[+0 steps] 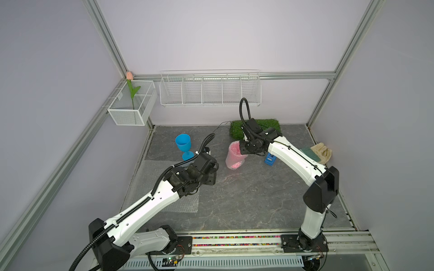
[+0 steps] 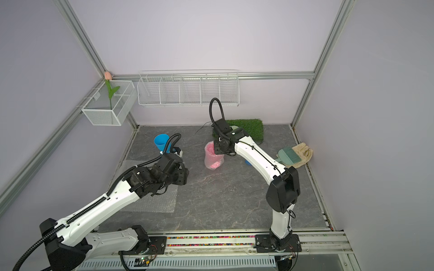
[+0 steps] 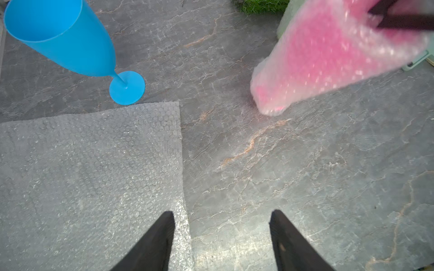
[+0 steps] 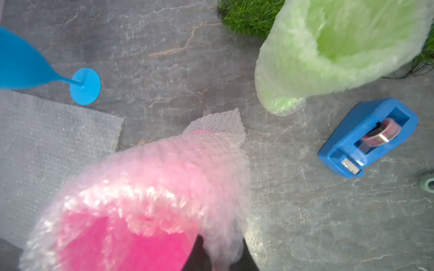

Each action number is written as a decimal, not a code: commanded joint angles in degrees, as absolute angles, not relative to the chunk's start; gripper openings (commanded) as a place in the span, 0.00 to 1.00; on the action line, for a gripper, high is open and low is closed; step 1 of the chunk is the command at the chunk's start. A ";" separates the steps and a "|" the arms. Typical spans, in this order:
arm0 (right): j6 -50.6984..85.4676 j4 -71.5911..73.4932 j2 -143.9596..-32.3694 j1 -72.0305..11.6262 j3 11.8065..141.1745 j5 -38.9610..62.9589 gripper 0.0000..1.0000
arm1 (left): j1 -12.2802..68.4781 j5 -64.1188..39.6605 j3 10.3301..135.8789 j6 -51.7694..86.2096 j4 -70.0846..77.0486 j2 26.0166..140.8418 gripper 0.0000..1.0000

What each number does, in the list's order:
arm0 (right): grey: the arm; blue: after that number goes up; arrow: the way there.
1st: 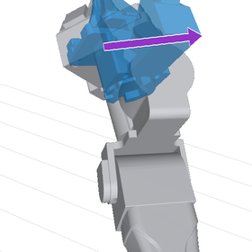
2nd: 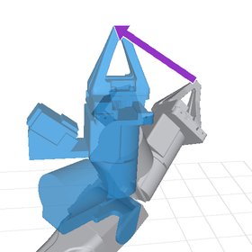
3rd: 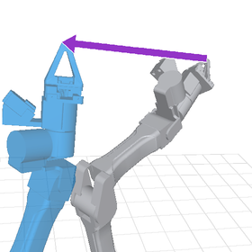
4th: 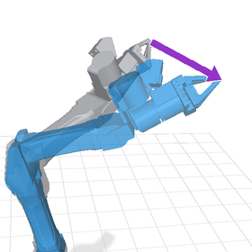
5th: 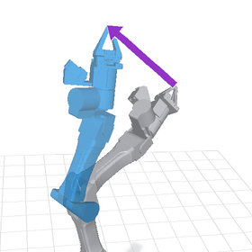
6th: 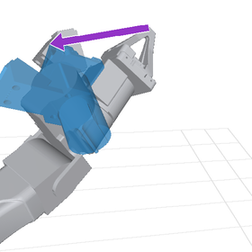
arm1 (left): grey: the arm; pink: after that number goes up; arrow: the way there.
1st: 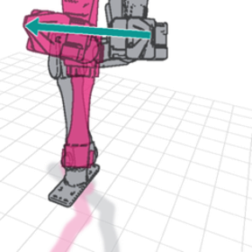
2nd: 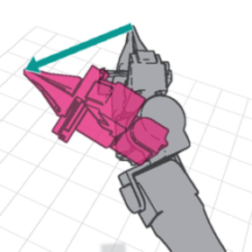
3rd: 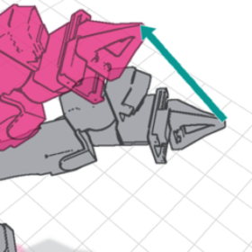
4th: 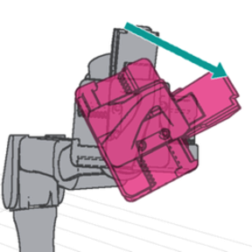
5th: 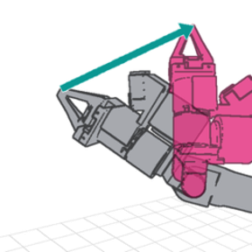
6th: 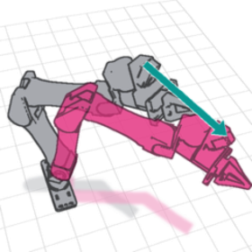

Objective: Wrap wine glasses in bubble wrap
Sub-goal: Place the bubble wrap at the center of the board.

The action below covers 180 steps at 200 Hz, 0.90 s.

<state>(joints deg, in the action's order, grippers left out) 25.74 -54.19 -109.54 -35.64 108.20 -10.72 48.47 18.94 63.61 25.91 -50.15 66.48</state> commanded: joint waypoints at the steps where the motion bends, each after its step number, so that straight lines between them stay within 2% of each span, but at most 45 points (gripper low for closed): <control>1: 22.41 -58.75 -115.07 -34.14 115.56 -10.54 0.11 | 48.29 20.88 61.63 27.38 -49.08 65.67 0.67; 62: 19.43 -63.08 -130.85 -30.82 135.49 -9.25 0.10 | 48.24 18.28 58.15 29.33 -46.72 67.27 0.67; 105: 18.32 -62.85 -137.18 -29.71 142.94 -7.00 0.11 | 48.14 18.35 57.48 29.18 -46.67 68.55 0.67; 113: 18.16 -62.65 -137.59 -29.54 143.39 -6.69 0.14 | 48.16 18.46 57.44 29.01 -46.71 68.77 0.67; 130: 18.12 -62.41 -137.30 -29.47 144.11 -7.07 0.31 | 47.92 18.55 57.23 28.83 -46.76 69.06 0.67; 143: 18.03 -62.21 -136.61 -29.43 144.89 -7.45 0.38 | 47.71 18.41 57.13 28.59 -46.76 69.26 0.67; 180: 16.83 -62.49 -132.93 -29.01 147.39 -8.71 0.43 | 44.85 15.41 56.84 27.09 -46.15 69.89 0.67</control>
